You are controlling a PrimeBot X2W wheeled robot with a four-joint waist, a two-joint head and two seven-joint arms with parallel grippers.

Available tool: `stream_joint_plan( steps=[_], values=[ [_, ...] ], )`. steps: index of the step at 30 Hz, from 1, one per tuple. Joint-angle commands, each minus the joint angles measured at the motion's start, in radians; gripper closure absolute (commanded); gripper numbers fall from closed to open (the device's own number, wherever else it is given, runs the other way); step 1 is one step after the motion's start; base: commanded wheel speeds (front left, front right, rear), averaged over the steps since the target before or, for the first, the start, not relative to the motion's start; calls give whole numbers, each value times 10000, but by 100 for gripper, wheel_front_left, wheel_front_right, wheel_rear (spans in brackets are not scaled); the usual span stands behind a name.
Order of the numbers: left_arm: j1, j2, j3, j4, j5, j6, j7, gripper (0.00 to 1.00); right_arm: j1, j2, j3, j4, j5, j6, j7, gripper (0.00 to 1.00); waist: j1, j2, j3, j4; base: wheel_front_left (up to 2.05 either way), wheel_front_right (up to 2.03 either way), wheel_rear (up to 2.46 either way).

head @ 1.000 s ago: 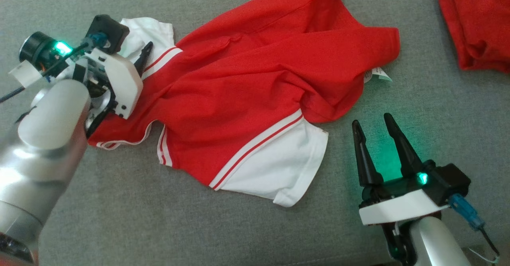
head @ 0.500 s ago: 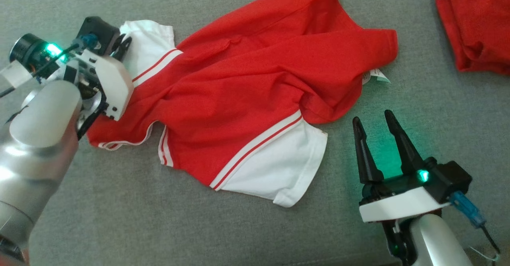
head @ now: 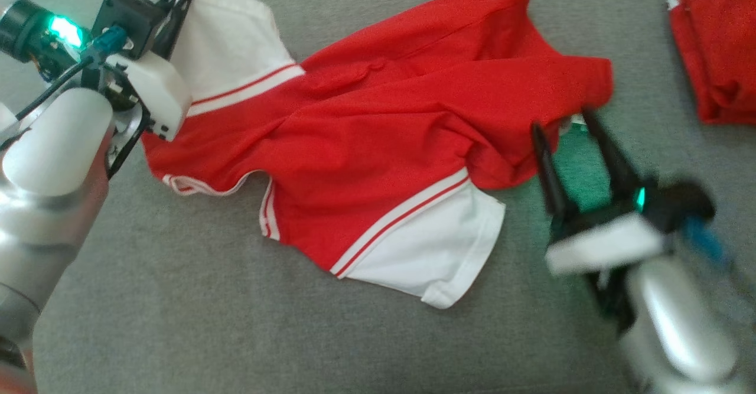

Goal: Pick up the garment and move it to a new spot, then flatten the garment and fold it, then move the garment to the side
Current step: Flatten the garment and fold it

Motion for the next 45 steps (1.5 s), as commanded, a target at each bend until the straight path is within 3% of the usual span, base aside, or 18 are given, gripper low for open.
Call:
stream_joint_plan(
  steps=[1, 7, 13, 24, 33, 34, 35, 36, 37, 38, 39, 45],
  values=[
    [-596, 466, 359, -198, 62, 125, -147, 100, -702, -254, 233, -91, 129, -7, 291, 0, 1, 0, 69, 123, 0, 0, 0],
    [-855, 429, 305, -233, 310, 504, -435, 100, -3478, -1247, 210, 1686, 1572, -7, 3218, 0, 1, 0, 355, 608, 0, 0, 0],
    [-952, 531, 302, -77, 371, 703, -588, 100, -5109, -1744, 841, 2950, 3578, -7, 4455, 0, 1, 0, 645, 985, 0, 0, 0],
    [-1116, 613, 304, -1, 331, 901, -735, 100, -6367, -2815, 2209, 4511, 5952, -7, 4426, 0, 1, 0, 1149, 1445, 0, 0, 0],
    [-1179, 466, 231, 51, 265, 909, -865, 100, -6828, -3223, 3280, 4921, 7295, -7, 4046, 0, 1, 0, 1336, 1599, 0, 0, 0],
    [-1176, 452, 218, 76, 258, 902, -882, 100, -6864, -3261, 3408, 4930, 7378, -7, 3956, 13, 1, 0, 1333, 1601, 0, 0, 0],
    [-1171, 439, 204, 103, 252, 896, -896, 100, -6902, -3304, 3536, 4938, 7443, -7, 3852, 51, 1, 0, 1324, 1601, 0, 0, 0],
    [-1171, 439, 204, 103, 252, 896, -896, 100, -6902, -3304, 3536, 4938, 7443, -7, 3852, 51, 1, 0, 1324, 1601, 0, 0, 0],
    [-1162, 425, 187, 129, 248, 893, -908, 100, -6936, -3346, 3668, 4944, 7504, -7, 3753, 67, 1, 0, 1306, 1598, 0, 0, 0],
    [-1147, 416, 171, 161, 242, 889, -920, 100, -6960, -3386, 3790, 4958, 7578, -7, 3673, 91, 1, 0, 1273, 1590, 0, 0, 0],
    [-1136, 415, 156, 203, 233, 873, -932, 100, -6984, -3431, 3911, 4972, 7666, -7, 3605, 100, 1, 0, 1236, 1577, 0, 0, 0],
    [-1131, 466, 62, 382, 290, 886, -1166, 100, -7148, -3738, 4508, 4960, 8134, -7, 3087, 100, 1, 0, 876, 1451, 0, 0, 0]
  ],
)
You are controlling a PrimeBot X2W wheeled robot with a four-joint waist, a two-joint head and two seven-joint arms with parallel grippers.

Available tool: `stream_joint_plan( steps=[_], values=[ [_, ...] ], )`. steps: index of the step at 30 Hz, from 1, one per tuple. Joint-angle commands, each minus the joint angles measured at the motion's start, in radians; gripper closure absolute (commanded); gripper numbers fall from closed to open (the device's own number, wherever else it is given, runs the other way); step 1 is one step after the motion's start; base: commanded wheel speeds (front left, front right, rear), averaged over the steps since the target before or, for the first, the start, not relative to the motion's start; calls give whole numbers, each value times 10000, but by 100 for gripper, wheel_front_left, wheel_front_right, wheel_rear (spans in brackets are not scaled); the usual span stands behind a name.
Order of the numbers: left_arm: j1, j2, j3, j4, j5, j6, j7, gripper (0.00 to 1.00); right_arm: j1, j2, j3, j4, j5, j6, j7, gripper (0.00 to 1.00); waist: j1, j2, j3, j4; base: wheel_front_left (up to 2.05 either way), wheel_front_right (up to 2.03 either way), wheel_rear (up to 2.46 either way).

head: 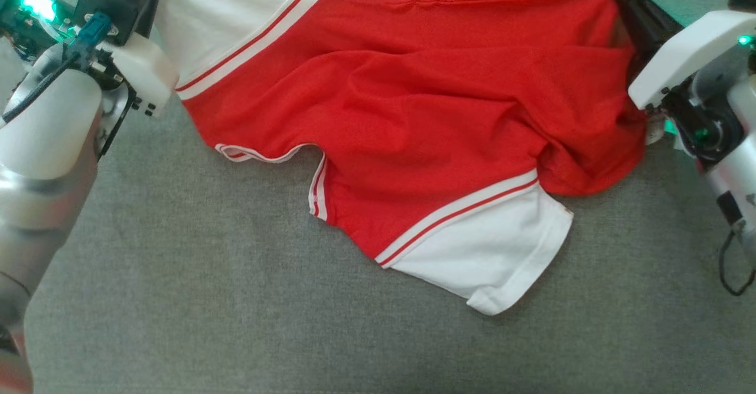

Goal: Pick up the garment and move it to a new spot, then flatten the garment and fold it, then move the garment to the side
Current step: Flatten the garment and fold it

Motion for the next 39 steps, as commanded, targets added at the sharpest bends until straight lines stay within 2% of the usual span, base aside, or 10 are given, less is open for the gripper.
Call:
stream_joint_plan(
  steps=[1, 12, 16, 22, 27, 29, 30, 31, 34, 39],
  values=[
    [-536, 485, 318, -88, 37, 54, -178, 100, -293, -233, 85, -254, 169, -7, -218, 100, 0, 0, -204, -80, 0, 0, 0],
    [-811, 946, 725, -1490, 791, 988, -1258, 100, -479, -1381, 440, -1386, 709, -7, -1382, 100, 0, 0, -2064, -606, 0, 0, 0],
    [-176, 1298, 1041, -2590, 549, 681, -1266, 100, 36, -2085, 385, -2269, 778, -7, -1219, 100, 0, 0, -2577, -800, 0, 0, 0],
    [1772, 1965, 1147, -3991, -188, 668, -1268, 100, 2350, -3106, -78, -3854, 732, -7, -650, 100, 0, 0, -2777, -1002, 0, 0, 0],
    [3638, 2402, 1025, -5299, -822, 1038, -1192, 100, 5097, -2505, -777, -4385, 271, -7, -445, 100, 0, 0, -2535, -1080, 0, 0, 0],
    [4107, 2439, 1033, -5624, -976, 1228, -1202, 100, 5921, -1779, -1149, -4355, -77, -7, -528, 93, 0, 0, -2354, -1058, 0, 0, 0],
    [4258, 2448, 1018, -5731, -979, 1306, -1208, 100, 6244, -1395, -1316, -4309, -273, -7, -539, 61, 0, 0, -2261, -1046, 0, 0, 0],
    [4361, 2451, 1014, -5811, -961, 1379, -1215, 100, 6509, -1028, -1508, -4248, -469, -7, -571, 0, 0, 0, -2174, -1025, 0, 0, 0],
    [4431, 2461, 1082, -5880, -796, 1629, -1234, 100, 7214, -133, -2135, -4264, -841, -7, -634, 0, 0, 0, -2009, -938, 0, 0, 0],
    [4386, 2555, 1293, -5790, -611, 1840, -1255, 100, 8187, 225, -2744, -4971, -1142, -7, -489, 0, 0, 0, -1973, -917, 0, 0, 0]
  ],
)
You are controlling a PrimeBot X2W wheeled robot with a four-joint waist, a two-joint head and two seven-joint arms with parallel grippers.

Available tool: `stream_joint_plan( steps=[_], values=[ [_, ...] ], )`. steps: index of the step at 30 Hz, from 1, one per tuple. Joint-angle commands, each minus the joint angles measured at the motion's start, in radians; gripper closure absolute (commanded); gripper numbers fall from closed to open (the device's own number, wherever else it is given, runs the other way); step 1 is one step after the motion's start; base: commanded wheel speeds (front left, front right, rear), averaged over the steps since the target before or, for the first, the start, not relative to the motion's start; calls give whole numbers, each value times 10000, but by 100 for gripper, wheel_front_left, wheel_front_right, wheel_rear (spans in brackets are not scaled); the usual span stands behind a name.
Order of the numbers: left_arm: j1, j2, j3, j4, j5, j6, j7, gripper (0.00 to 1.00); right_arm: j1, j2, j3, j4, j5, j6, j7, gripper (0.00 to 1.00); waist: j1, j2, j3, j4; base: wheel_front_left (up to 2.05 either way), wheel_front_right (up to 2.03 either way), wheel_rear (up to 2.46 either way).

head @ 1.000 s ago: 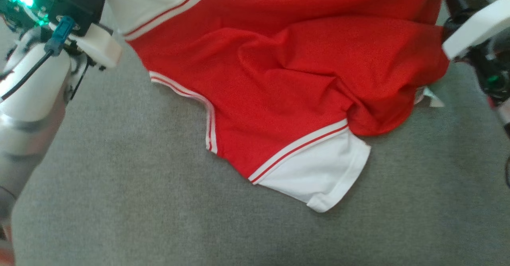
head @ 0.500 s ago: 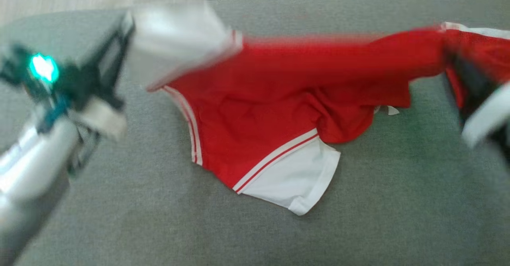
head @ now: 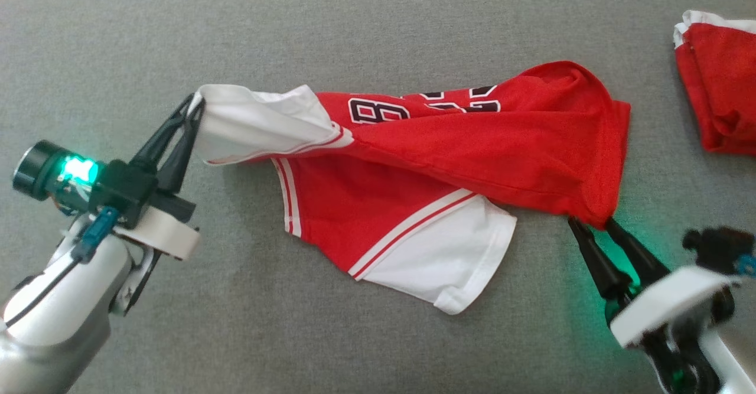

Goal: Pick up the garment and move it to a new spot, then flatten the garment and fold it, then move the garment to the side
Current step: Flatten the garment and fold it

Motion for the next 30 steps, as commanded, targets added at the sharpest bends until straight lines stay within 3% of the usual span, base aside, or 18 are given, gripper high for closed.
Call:
stream_joint_plan(
  steps=[1, 8, 21, 22, 24, 25, 27, 30],
  values=[
    [-461, 527, 612, -139, 31, 65, -67, 100, 267, -116, -22, -396, -45, -7, -20, 0, -1, 0, -21, -12, 0, 0, 0],
    [-275, 433, 823, -51, 130, 73, -77, 100, 1007, 75, -870, -1428, -397, -7, 290, 0, -1, 0, -100, -49, 0, 0, 0],
    [-367, 116, 1042, 123, 490, -267, -79, 100, 620, 543, -1420, -864, -732, -7, 688, 2, -1, 0, 177, 337, 0, 0, 0],
    [-363, 93, 1058, 131, 514, -280, -79, 100, 597, 564, -1428, -797, -713, -7, 703, 15, -1, 0, 183, 362, 0, 0, 0],
    [-361, 59, 1092, 155, 557, -318, -79, 100, 543, 594, -1394, -737, -684, -7, 712, 58, -1, 0, 193, 396, 0, 0, 0],
    [-354, 51, 1115, 169, 575, -335, -79, 100, 513, 600, -1358, -732, -665, -7, 706, 67, -1, 0, 193, 396, 0, 0, 0],
    [-333, 54, 1162, 194, 607, -358, -79, 100, 458, 599, -1313, -716, -637, -7, 683, 98, -1, 0, 187, 380, 0, 0, 0],
    [-298, 46, 1194, 248, 655, -390, -79, 100, 469, 541, -1238, -758, -597, -7, 646, 100, -1, 0, 95, 355, 0, 0, 0]
  ],
)
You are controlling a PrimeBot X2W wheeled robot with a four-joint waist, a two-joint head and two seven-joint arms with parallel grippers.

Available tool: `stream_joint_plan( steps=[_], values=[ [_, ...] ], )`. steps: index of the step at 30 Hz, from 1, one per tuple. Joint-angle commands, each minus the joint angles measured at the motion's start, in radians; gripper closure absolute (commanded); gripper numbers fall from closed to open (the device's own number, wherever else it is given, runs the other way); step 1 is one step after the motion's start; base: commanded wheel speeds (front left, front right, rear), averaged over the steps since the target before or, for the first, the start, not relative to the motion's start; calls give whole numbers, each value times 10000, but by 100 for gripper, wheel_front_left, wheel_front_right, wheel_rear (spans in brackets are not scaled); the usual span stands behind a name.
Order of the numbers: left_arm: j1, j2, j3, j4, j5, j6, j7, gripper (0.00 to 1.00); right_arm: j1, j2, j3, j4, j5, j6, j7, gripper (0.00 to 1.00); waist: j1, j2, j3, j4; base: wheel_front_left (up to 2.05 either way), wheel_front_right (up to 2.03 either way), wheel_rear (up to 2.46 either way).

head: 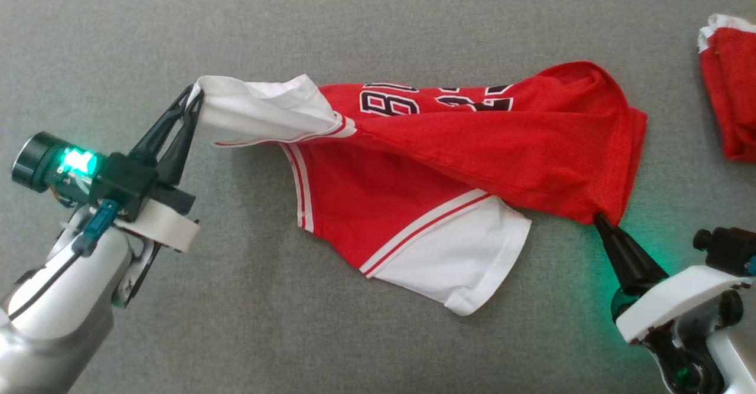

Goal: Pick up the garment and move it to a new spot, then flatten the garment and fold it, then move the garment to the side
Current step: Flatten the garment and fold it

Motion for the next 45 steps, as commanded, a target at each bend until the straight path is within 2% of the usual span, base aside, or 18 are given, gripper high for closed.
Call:
stream_joint_plan(
  steps=[1, 6, 11, 17, 23, 29, 35, 40, 43, 45],
  values=[
    [-304, 377, 612, -115, 127, -35, -50, 100, -69, -245, 154, -339, 56, -7, -137, 100, -1, 0, -133, -38, 0, 0, 0],
    [-353, 599, 812, -424, 540, -90, -51, 100, -59, -685, -443, -1277, 31, -7, -665, 100, -1, 0, -959, -268, 0, 0, 0],
    [-629, 979, 1096, -1076, 965, -168, -51, 100, -447, -1296, -1322, -2264, -233, -7, -580, 100, -1, 0, -1725, -474, 0, 0, 0],
    [-1481, 1530, 1568, -2275, 1618, -402, -51, 100, -1784, -2097, -2541, -3601, -567, -7, 552, 100, -1, 0, -2708, -637, 0, 0, 0],
    [-3400, 1803, 1841, -2782, 2281, -1009, 4, 100, -3639, -2596, -3464, -4135, -908, -7, 1758, 100, -1, 0, -2956, -453, 0, 0, 0],
    [-5423, 1272, 1708, -1561, 2446, -1945, 266, 100, -5531, -2644, -2865, -3151, -870, -7, 2830, 100, -1, 0, -2478, -378, 0, 0, 0],
    [-7339, 824, 1015, 480, 2986, -2547, 224, 100, -7465, -2089, -1543, -1531, -1144, -7, 3203, 100, -1, 0, -1040, -576, 0, 0, 0],
    [-9158, 468, 884, 2033, 3429, -2605, 38, 100, -9381, -1535, -670, 26, -1633, -7, 2619, 100, -1, 0, 314, -778, 0, 0, 0],
    [-10263, 293, 969, 2441, 3922, -2357, -35, 100, -10544, -1343, -370, 846, -1947, -7, 1846, 100, -1, 0, 940, -858, 0, 0, 0],
    [-10826, 171, 1048, 2171, 4179, -2163, -43, 100, -11219, -1320, -238, 1288, -2179, -7, 1222, 100, -1, 0, 1261, -862, 0, 0, 0]
  ],
)
